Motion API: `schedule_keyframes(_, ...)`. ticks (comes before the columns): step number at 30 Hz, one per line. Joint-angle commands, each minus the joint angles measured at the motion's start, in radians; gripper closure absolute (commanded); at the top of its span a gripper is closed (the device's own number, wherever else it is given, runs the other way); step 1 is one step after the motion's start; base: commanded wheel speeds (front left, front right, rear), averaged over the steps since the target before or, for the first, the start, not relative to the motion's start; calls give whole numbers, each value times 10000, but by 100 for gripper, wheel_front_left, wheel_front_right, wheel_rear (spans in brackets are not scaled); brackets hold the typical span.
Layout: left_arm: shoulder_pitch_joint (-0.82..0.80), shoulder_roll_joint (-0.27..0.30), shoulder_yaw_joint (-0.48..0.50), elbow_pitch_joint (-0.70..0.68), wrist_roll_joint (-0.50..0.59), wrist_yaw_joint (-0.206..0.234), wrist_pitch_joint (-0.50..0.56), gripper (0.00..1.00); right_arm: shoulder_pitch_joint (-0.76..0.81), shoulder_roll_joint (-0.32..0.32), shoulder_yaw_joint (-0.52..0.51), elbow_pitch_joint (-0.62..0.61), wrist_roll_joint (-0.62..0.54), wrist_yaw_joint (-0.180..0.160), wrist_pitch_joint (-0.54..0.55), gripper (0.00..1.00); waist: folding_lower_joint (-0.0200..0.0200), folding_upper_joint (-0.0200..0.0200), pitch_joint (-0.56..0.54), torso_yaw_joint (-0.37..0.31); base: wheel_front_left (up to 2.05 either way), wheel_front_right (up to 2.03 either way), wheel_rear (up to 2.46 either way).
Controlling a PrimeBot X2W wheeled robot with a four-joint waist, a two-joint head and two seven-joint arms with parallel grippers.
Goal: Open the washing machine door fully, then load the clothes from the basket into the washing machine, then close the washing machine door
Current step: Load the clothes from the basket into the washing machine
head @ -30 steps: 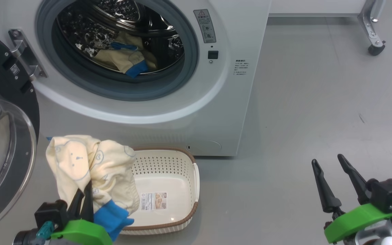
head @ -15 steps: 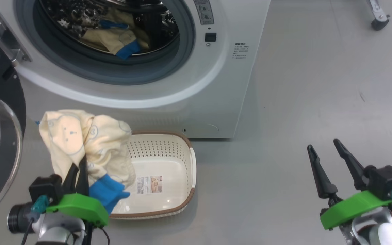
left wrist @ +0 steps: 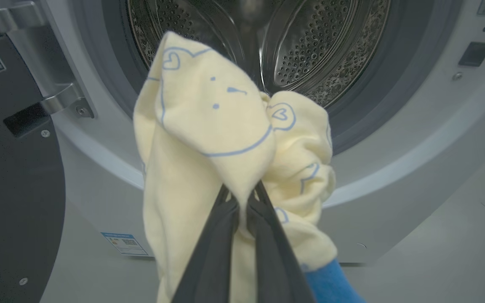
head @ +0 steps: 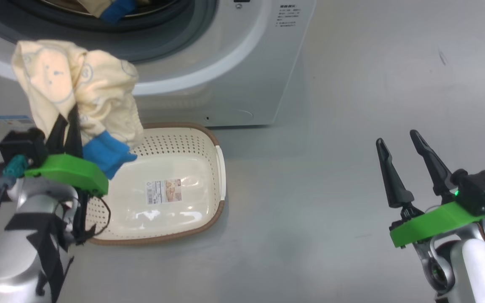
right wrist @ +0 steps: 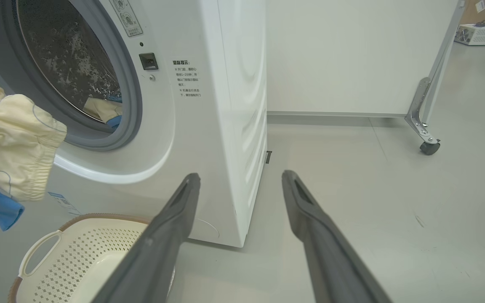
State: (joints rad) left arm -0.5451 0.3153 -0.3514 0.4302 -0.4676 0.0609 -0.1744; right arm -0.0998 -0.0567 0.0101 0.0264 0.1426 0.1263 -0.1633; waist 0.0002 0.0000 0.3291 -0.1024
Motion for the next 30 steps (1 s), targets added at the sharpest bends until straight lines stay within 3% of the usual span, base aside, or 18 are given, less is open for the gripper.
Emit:
schedule_keyframes(1, -699, 475, 433, -133, 73, -68, -20, 100, -388, -180, 265, -219, 73, 44, -203, 0, -2, 0, 480, -362, 0, 0, 0)
schedule_keyframes(12, -3509, 1243, 520, 1513, 159, -851, 415, 100, -1225, -118, 685, 410, 363, 44, -695, 0, -2, 0, 1706, -1265, 0, 0, 0)
schedule_keyframes(19, -5106, 1668, 463, 2521, 21, -1303, 1518, 100, -1549, -62, 967, 708, 538, 44, -887, 0, -2, 0, 2251, -1706, 0, 0, 0)
schedule_keyframes(30, -7199, 2575, 301, 3341, 93, -1644, 2668, 100, -1974, 10, 1302, 982, 814, 44, -979, 0, -2, 0, 3039, -2303, 0, 0, 0)
